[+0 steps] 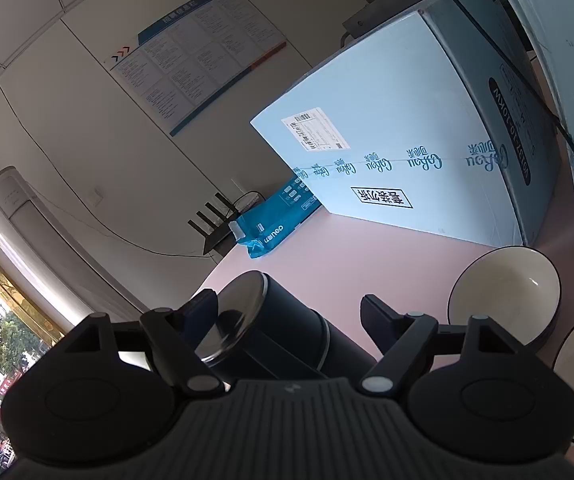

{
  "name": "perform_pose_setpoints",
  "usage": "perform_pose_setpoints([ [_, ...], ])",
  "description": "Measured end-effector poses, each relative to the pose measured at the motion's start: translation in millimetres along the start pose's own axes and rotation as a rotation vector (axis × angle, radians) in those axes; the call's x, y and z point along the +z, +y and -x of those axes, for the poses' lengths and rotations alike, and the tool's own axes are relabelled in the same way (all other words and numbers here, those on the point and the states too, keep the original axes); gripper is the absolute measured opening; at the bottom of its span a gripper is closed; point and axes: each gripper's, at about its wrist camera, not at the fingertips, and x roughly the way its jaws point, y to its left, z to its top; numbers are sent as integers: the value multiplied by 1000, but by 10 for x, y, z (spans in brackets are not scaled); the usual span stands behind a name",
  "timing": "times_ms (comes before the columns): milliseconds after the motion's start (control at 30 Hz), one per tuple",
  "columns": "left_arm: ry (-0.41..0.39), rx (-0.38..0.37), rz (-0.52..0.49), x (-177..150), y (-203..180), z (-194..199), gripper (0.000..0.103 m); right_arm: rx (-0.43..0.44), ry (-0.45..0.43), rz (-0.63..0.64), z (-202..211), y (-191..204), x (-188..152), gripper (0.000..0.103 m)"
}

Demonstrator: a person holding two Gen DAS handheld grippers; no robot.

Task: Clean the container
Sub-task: 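Raise the bottle by its lid against the cloth while the left gripper holds it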

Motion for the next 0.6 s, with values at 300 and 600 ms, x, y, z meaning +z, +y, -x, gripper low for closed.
perform_pose_setpoints([
  [300,-206,1,-31,333,-158,279,17,1,4,-3,0,-10,5,80],
  [600,-322,35,-118,408,-291,351,17,6,7,-13,-29,-27,-4,82],
])
